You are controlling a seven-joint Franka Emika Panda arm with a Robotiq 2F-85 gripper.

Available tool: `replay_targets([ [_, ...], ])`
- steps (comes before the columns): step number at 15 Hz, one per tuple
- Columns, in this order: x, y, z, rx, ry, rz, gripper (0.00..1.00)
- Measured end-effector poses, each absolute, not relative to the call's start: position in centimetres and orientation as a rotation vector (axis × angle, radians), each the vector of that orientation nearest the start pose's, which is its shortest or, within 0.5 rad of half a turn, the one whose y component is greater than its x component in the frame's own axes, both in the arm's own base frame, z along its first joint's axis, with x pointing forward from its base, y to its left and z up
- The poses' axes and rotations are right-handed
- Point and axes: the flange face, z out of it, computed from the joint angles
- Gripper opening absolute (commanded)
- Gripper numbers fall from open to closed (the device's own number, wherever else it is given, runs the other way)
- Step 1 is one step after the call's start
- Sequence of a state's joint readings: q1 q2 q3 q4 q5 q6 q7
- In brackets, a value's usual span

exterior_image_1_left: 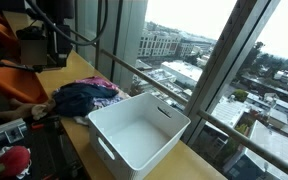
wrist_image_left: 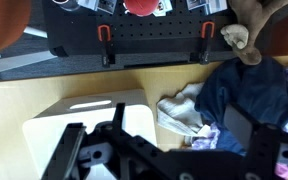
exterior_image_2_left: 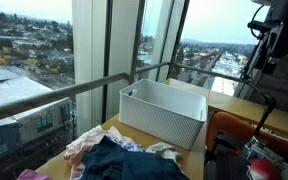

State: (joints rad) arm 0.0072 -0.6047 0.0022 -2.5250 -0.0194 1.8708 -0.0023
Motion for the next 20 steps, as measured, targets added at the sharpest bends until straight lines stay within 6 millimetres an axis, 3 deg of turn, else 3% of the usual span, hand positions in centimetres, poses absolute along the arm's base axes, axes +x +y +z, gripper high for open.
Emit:
replay_targets([
  [7, 36.0, 0.2, 47.4, -3.16, -0.032, 0.079, 1.0],
  [10, 36.2, 1.7, 47.4, -3.169, -0.112, 0.066, 1.0],
  [16, 37.9, 9.3, 46.8, -3.17, -0.455, -0.127, 1.0],
  [20, 39.1, 15.7, 44.7, -3.112, -0.679, -0.301, 1.0],
])
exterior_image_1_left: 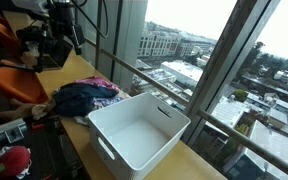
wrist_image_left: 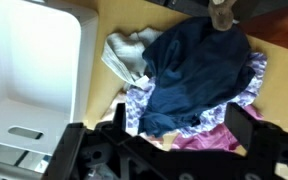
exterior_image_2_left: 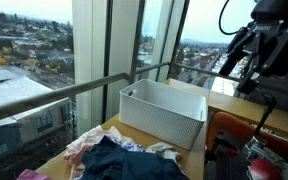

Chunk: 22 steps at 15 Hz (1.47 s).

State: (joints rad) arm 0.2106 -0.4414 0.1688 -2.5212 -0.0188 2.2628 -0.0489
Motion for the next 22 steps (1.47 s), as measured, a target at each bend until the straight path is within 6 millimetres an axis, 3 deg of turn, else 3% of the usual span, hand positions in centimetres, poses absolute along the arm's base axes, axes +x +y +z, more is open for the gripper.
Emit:
replay_targets([
  [3, 40.1, 20.4, 41.1, -3.041, -0.82, -0.382, 1.0],
  [6, 41.4, 23.5, 36.1, -2.979, -0.893, -0.391, 1.0],
  [11, 43.2, 23.7, 26.5, -2.946, -0.883, -0.293, 1.0],
  [15, 44.8, 24.3, 20.6, -2.933, -0.926, -0.207, 0.98],
  [16, 45.3, 24.6, 19.5, -2.929, -0.947, -0.189, 0.74],
  [18, 46.2, 25.4, 17.5, -2.925, -0.988, -0.165, 0.71],
  [22, 46.9, 26.2, 15.3, -2.933, -1.032, -0.136, 0.4],
])
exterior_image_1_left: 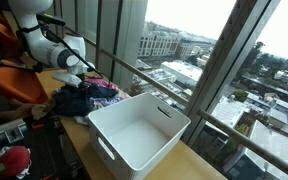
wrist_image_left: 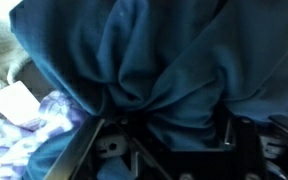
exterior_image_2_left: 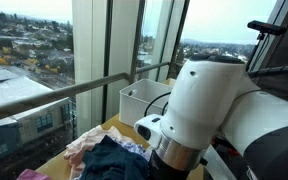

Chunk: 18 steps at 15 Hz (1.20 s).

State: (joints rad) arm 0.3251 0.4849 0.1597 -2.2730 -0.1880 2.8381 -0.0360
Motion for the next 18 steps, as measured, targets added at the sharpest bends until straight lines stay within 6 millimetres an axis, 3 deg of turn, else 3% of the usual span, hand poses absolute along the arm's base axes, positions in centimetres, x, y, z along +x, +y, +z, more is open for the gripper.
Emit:
replay_targets([
  [5, 46.2, 27.3, 17.0, -2.952, -1.054, -0.096, 0.04],
  [7, 45.5, 28.1, 19.1, -2.964, -1.066, -0.084, 0.0],
  [8, 45.2, 28.5, 20.5, -2.97, -1.072, -0.083, 0.04],
  [13, 44.6, 28.2, 29.8, -3.026, -1.066, -0.153, 0.04],
  [15, 45.0, 26.7, 34.2, -3.064, -1.042, -0.212, 0.04],
  [18, 46.4, 22.6, 40.8, -3.138, -0.98, -0.319, 0.04],
])
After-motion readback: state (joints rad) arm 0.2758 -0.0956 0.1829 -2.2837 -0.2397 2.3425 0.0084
